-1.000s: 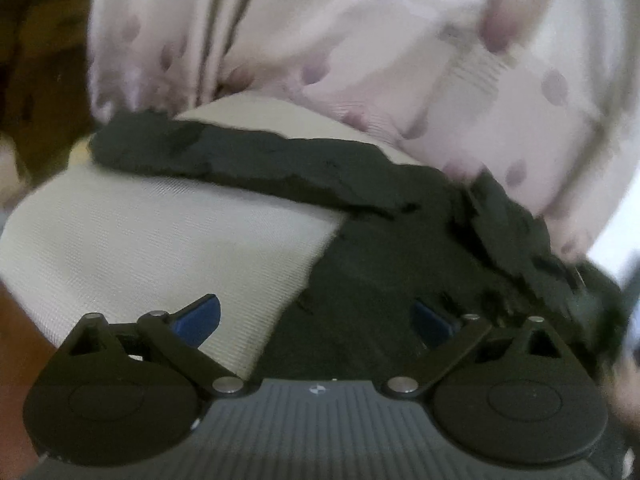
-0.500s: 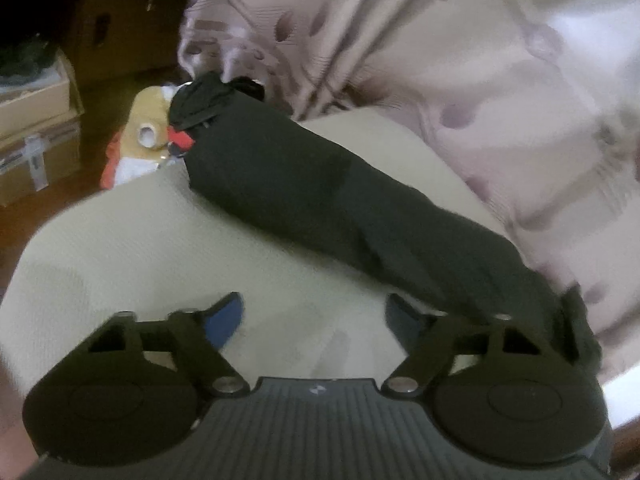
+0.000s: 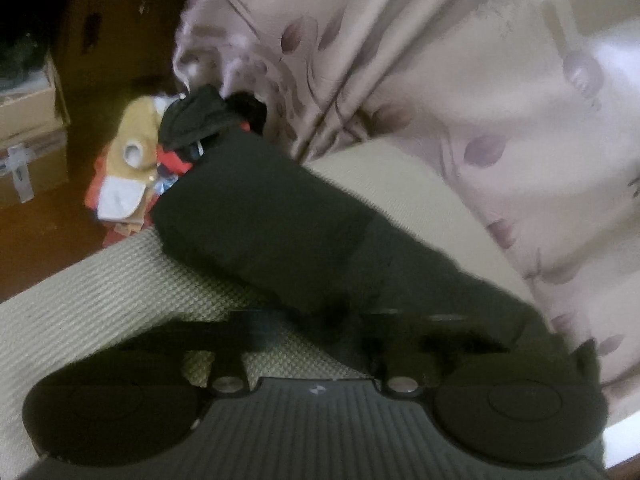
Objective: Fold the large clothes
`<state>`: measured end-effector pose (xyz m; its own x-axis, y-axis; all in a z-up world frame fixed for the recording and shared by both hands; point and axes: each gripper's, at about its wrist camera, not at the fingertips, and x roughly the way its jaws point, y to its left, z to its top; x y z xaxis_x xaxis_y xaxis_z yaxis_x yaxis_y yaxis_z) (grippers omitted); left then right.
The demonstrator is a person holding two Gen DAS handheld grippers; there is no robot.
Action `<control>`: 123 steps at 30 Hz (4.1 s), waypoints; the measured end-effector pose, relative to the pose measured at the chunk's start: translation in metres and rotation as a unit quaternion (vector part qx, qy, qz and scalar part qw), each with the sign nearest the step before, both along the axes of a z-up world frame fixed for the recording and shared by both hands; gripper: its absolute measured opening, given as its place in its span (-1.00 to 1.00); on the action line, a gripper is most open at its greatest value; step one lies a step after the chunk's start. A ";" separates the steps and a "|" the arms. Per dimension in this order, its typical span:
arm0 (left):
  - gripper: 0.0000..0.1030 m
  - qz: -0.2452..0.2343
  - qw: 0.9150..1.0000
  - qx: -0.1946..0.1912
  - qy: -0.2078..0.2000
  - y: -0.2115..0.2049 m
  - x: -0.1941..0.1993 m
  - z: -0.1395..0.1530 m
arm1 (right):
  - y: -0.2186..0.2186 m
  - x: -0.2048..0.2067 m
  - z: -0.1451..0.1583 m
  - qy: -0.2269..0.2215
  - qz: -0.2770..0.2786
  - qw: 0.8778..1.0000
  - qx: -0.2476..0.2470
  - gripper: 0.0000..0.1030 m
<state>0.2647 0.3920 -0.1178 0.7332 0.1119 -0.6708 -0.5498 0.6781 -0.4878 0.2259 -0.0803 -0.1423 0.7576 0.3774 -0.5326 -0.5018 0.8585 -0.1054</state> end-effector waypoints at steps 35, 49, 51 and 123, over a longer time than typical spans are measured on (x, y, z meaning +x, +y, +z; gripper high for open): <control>-0.98 -0.406 0.886 0.182 -0.131 -0.475 0.097 0.117 | -0.208 -0.047 0.058 0.023 -0.161 0.950 0.265 0.96; 0.40 -0.457 0.841 0.253 -0.142 -0.520 0.074 0.039 | -0.251 -0.051 0.039 0.034 -0.198 0.932 0.303 0.96; 0.74 -0.451 0.823 0.291 -0.185 -0.526 0.055 0.040 | -0.254 -0.050 0.039 0.035 -0.201 0.929 0.308 0.96; 1.00 -0.308 0.942 0.119 -0.052 -0.346 -0.115 0.030 | -0.185 0.115 0.038 0.117 -0.229 0.955 0.150 -0.58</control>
<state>0.1502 0.0456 -0.0875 0.7683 -0.2184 -0.6016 0.0264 0.9500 -0.3112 0.3411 -0.2653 -0.1045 0.7527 0.1984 -0.6278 -0.0469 0.9673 0.2494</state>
